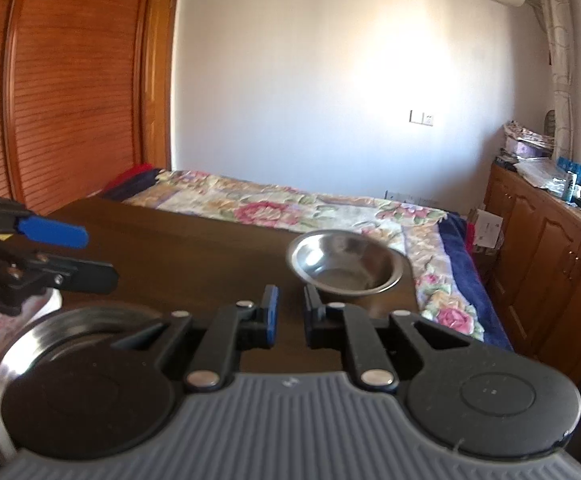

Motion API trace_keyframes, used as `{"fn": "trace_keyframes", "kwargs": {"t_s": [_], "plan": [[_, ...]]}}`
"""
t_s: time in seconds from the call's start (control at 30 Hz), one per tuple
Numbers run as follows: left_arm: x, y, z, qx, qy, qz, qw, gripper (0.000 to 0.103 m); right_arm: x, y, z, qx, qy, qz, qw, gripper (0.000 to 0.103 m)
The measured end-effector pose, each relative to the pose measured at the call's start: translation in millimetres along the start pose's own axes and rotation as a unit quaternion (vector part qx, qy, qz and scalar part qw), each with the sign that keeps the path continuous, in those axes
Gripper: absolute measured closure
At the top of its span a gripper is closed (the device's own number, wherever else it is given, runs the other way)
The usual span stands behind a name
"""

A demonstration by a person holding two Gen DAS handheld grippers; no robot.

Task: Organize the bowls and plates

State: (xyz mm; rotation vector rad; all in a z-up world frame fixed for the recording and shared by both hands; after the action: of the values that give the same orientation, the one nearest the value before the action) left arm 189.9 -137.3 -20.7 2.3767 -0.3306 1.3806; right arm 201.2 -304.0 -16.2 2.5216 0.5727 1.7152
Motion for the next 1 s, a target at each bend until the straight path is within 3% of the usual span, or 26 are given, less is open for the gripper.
{"fn": "trace_keyframes", "kwargs": {"t_s": [0.03, 0.17, 0.27, 0.33, 0.5, 0.77, 1.0], "plan": [[3.4, 0.6, 3.8, 0.004, 0.003, 0.003, 1.0000, 0.009, -0.1, 4.5, 1.5, -0.004, 0.005, 0.001, 1.000, 0.053], [17.4, 1.5, 18.5, 0.014, 0.009, 0.013, 0.9998, 0.004, -0.5, 20.1, 10.8, -0.019, 0.014, -0.002, 1.000, 0.049], [28.6, -0.3, 27.9, 0.016, 0.014, 0.015, 0.9997, 0.001, 1.0, 29.4, 17.1, -0.027, 0.024, -0.002, 0.999, 0.034], [35.1, -1.2, 34.0, 0.015, 0.015, 0.014, 0.9997, 0.000, 2.2, 34.5, 21.0, -0.031, 0.033, 0.000, 0.999, 0.015], [47.4, -1.3, 52.5, 0.014, 0.013, 0.019, 0.9996, 0.000, 4.2, 43.7, 35.0, -0.033, 0.045, 0.003, 0.998, 0.000], [55.9, 4.3, 90.1, 0.007, -0.006, 0.045, 0.9989, 0.000, -6.5, 64.9, 67.0, -0.029, 0.024, 0.063, 0.997, 0.000], [59.5, 1.8, 128.2, -0.005, -0.036, 0.051, 0.9980, 0.000, -16.4, 78.6, 86.3, -0.051, 0.012, 0.108, 0.993, 0.000]]}}
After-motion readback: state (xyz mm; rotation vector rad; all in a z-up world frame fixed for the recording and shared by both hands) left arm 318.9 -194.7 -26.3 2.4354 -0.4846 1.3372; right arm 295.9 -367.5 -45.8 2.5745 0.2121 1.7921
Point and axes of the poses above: each gripper's, at about its wrist camera, not at the fingertips, and z roughly the way its jaws point, y to its right, x to its top, the point moved 5 cm from there along z, roughly the way its jaws point, and after that the axes turned 10 degrees about -z, right-handed, at the moved point
